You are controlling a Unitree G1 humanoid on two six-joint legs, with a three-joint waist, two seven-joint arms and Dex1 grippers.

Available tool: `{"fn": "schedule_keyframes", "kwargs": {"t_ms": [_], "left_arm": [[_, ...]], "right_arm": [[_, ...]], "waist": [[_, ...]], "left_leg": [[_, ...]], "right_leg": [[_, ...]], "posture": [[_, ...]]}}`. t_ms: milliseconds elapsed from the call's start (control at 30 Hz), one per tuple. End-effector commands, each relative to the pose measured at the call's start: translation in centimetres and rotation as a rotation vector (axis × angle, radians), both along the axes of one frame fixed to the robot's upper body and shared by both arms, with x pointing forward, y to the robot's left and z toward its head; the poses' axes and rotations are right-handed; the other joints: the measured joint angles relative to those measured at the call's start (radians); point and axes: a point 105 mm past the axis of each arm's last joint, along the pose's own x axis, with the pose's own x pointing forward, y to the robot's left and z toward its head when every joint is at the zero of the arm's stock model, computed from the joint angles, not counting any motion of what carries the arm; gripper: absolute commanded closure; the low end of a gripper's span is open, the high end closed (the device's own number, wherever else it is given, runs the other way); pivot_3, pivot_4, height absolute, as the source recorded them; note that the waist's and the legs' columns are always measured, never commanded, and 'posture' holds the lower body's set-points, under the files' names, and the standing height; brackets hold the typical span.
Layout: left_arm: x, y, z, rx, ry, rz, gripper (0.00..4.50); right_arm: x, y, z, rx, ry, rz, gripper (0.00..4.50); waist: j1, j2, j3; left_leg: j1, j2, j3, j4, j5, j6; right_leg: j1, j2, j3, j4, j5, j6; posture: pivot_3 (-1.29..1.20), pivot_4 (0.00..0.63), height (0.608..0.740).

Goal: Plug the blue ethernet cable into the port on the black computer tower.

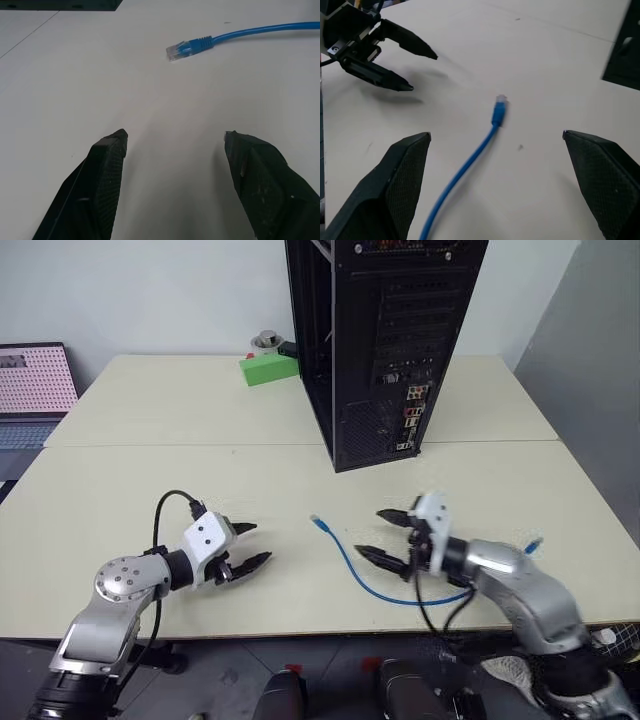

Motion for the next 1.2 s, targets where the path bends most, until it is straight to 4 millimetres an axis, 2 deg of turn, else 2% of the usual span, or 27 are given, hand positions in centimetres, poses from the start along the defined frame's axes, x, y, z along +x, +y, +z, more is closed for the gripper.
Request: {"fn": "schedule_keyframes", "kwargs": {"t_ms": [33, 200, 300, 333, 400, 433, 500, 633, 900, 1067, 1200], "left_arm": [[0.2, -0.4, 0.8, 0.0, -0.041, -0.017, 1.21], [0.3, -0.6, 0.9, -0.002, -0.049, -0.021, 1.21], [0.3, -0.7, 0.8, -0.002, -0.049, -0.023, 1.21], [0.3, -0.8, 0.8, -0.004, -0.049, -0.023, 1.21], [0.3, -0.9, 0.7, -0.006, -0.048, -0.025, 1.21], [0.3, -1.0, 0.7, -0.008, -0.047, -0.027, 1.21], [0.3, -1.1, 0.6, -0.009, -0.045, -0.03, 1.21], [0.7, -1.2, 0.5, -0.006, -0.046, -0.03, 1.21], [1.4, -2.1, 0.7, -0.003, -0.053, -0.062, 1.21], [1.7, -2.9, 1.1, -0.015, -0.048, -0.102, 1.21], [1.5, -4.1, 1.6, -0.033, -0.016, -0.195, 1.21]], "right_arm": [[1.2, 2.5, -0.2, -0.009, -0.021, 0.004, 0.02], [3.2, 4.0, -2.0, -0.069, -0.019, -0.065, 0.02], [3.3, 4.4, -2.4, -0.082, -0.018, -0.068, 0.02], [3.3, 4.5, -2.6, -0.094, -0.024, -0.071, 0.38], [3.5, 4.5, -2.7, -0.107, -0.03, -0.081, 0.75], [3.6, 4.4, -2.8, -0.115, -0.035, -0.088, 1.11], [3.7, 4.4, -2.9, -0.126, -0.042, -0.094, 1.44], [3.6, 4.5, -2.9, -0.159, -0.076, -0.072, 2.48], [3.3, 4.7, -2.2, -0.207, -0.163, 0.009, 4.44], [3.1, 4.4, -0.6, -0.211, -0.215, 0.072, 4.48], [2.0, 4.0, 0.8, -0.237, -0.264, 0.189, 4.48]], "waist": [[0.001, 0.0, 0.0], [0.0, -0.001, -0.001], [0.003, -0.001, -0.001], [0.002, -0.002, -0.001], [0.0, -0.002, -0.001], [0.0, -0.002, -0.001], [0.0, -0.002, -0.001], [0.0, -0.002, -0.001], [0.0, -0.002, -0.001], [0.0, -0.002, -0.001], [0.0, -0.002, -0.001]], "left_leg": [[0.0, 0.0, 0.0, 0.0, 0.0, 0.0], [-0.001, 0.0, -0.001, 0.0, 0.0, 0.0], [-0.003, 0.0, -0.001, 0.001, 0.0, 0.0], [-0.004, 0.0, -0.001, 0.001, 0.0, 0.0], [-0.004, 0.0, -0.001, 0.001, 0.0, 0.0], [-0.004, 0.0, -0.001, 0.001, 0.0, 0.0], [-0.004, 0.0, -0.002, 0.001, 0.0, 0.0], [-0.004, 0.0, -0.002, 0.001, 0.0, 0.0], [-0.004, 0.0, -0.002, 0.001, 0.0, 0.0], [-0.004, 0.0, -0.002, 0.001, 0.0, 0.0], [-0.004, 0.0, -0.002, 0.001, 0.0, 0.0]], "right_leg": [[0.0, 0.0, 0.0, 0.0, 0.0, 0.0], [-0.001, 0.0, -0.001, 0.002, 0.001, 0.001], [-0.002, 0.0, -0.001, 0.001, 0.001, 0.002], [-0.003, 0.0, -0.001, 0.001, 0.002, 0.002], [-0.003, 0.0, -0.001, 0.002, 0.002, 0.004], [-0.004, 0.0, -0.001, 0.002, 0.002, 0.004], [-0.004, 0.0, -0.001, 0.002, 0.002, 0.004], [-0.004, 0.0, -0.001, 0.002, 0.002, 0.004], [-0.004, 0.001, -0.001, 0.002, 0.003, 0.004], [-0.004, 0.001, -0.001, 0.002, 0.003, 0.005], [-0.004, 0.001, -0.002, 0.002, 0.003, 0.005]], "posture": [[0.0, 0.15, 0.74], [0.0, 0.15, 0.74], [0.0, 0.15, 0.74], [0.0, 0.15, 0.74], [0.0, 0.15, 0.74], [0.0, 0.15, 0.74], [0.0, 0.15, 0.74], [0.0, 0.15, 0.74], [0.0, 0.15, 0.74], [0.0, 0.15, 0.74], [0.0, 0.15, 0.74]]}}
